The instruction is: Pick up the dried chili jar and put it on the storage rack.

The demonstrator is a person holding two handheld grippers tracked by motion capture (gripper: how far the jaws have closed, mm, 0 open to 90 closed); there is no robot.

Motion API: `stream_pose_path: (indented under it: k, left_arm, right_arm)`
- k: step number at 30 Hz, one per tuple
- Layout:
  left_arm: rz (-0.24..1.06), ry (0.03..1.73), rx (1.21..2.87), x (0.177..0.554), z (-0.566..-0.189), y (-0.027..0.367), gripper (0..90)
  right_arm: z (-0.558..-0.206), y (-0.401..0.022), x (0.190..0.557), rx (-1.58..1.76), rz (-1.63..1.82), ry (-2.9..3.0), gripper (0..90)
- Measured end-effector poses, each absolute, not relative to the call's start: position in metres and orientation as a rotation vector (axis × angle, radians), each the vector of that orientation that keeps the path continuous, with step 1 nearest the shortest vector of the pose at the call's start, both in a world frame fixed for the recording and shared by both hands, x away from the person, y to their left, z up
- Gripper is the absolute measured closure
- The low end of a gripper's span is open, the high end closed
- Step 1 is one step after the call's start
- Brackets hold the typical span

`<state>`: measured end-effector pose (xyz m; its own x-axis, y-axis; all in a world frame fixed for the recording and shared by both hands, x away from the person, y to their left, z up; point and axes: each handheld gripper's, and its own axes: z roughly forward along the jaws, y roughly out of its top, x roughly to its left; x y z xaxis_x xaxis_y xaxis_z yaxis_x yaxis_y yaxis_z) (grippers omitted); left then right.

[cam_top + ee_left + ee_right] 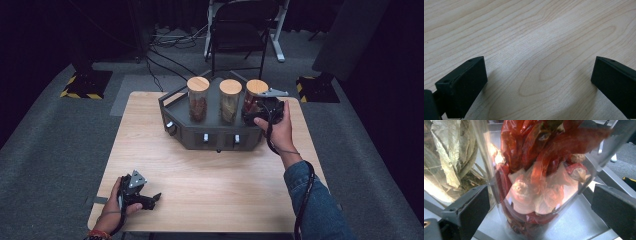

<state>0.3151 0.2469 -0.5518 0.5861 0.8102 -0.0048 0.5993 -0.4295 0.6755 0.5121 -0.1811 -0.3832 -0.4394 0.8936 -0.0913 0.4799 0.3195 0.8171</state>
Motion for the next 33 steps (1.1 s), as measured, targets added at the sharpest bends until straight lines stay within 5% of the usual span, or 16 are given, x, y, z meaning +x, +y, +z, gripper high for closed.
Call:
stream_pose_path:
  k: [33]
  left_arm:
    - [0.428, 1.114, 2.177, 0.315, -0.552, 0.247, 0.2]
  right_arm:
    - [-0.356, -0.197, 0.472, 0.930, 0.882, 2.029, 1.7]
